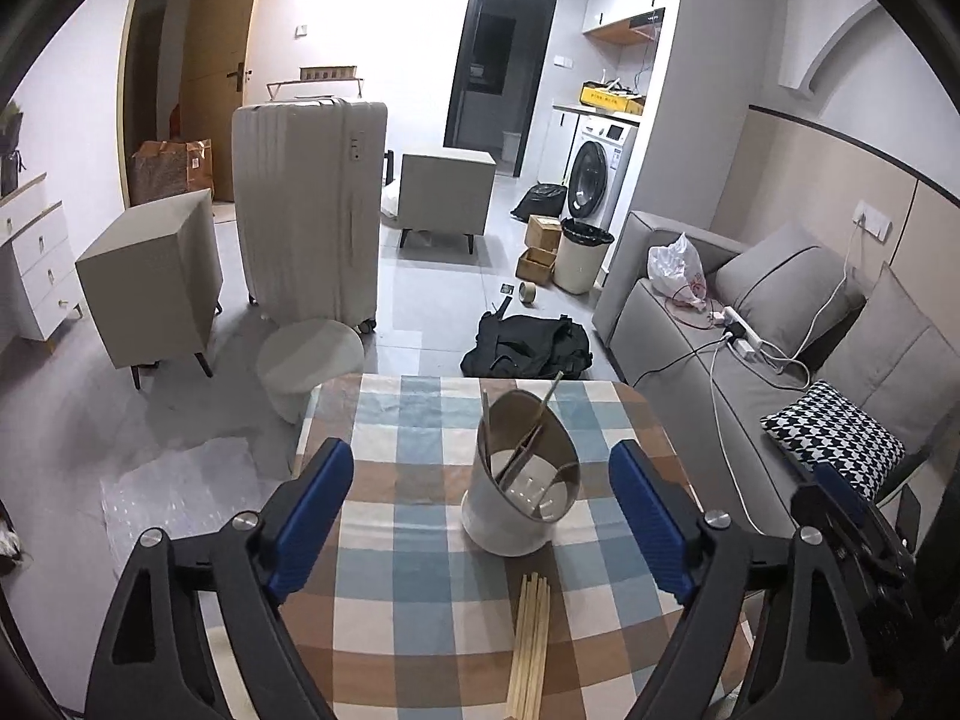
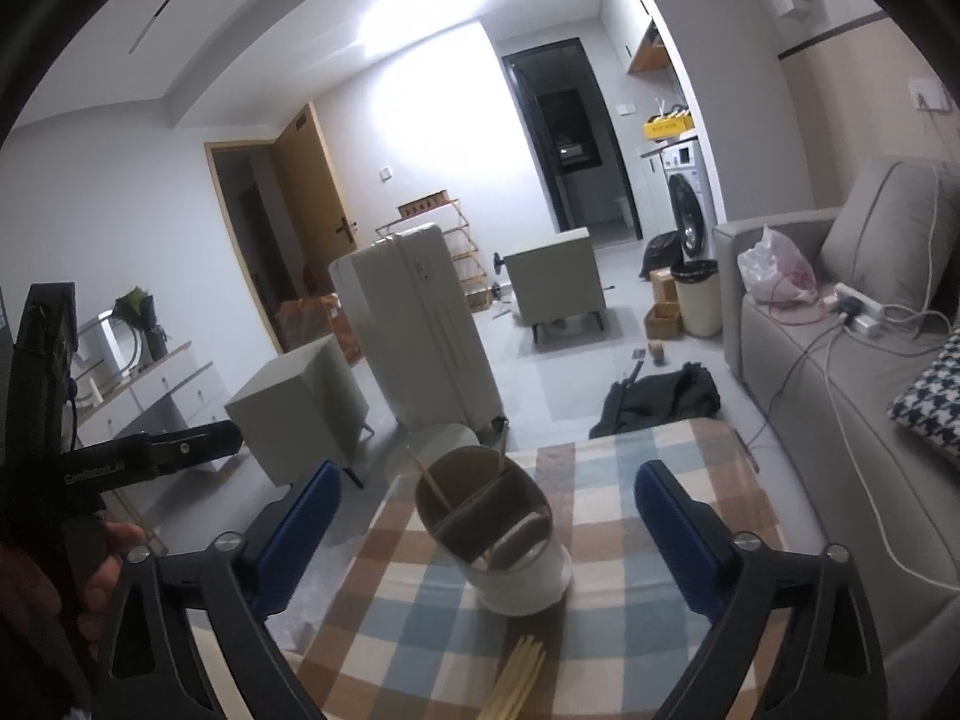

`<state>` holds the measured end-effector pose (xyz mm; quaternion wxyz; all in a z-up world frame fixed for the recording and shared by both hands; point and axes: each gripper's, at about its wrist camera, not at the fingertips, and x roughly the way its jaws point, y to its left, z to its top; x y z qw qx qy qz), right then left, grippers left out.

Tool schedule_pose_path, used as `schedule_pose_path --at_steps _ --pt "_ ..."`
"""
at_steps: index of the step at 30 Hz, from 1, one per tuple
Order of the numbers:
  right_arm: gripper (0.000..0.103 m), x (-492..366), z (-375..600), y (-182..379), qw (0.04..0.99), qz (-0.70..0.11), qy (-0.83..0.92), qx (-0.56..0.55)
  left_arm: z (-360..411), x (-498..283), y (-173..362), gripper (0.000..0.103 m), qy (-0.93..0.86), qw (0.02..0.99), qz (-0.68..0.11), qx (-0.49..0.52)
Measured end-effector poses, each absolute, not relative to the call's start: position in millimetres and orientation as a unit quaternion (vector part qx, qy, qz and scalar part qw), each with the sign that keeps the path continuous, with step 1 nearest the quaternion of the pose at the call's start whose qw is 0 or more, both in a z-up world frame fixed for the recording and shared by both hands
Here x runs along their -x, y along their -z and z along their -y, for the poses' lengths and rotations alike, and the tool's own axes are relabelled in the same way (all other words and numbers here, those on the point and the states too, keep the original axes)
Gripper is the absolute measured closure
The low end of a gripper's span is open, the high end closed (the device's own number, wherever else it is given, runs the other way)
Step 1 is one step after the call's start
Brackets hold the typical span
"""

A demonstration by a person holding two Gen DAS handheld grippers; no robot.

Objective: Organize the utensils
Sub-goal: 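Lower both tools back to the chopstick bundle and close the right tool on one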

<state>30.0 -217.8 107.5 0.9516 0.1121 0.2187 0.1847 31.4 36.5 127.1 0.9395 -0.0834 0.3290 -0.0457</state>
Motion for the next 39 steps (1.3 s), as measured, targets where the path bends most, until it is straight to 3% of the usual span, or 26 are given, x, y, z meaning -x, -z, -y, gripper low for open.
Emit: schedule_pose_path --at_steps 12,24,39 --pt "0.0 8 218 -66 0.947 -0.263 -0.163 -0.087 -20 -8 -83 0.013 0.038 0.944 -0.323 0.059" --pt "0.0 -7 211 3 0.912 -0.378 -0.146 -0.066 -22 -17 -13 0.013 0.042 0.914 -0.401 0.054" --pt "0.055 -78 184 100 0.799 -0.583 -0.136 -0.052 -42 -52 31 0.013 0.04 0.873 -0.475 0.099"
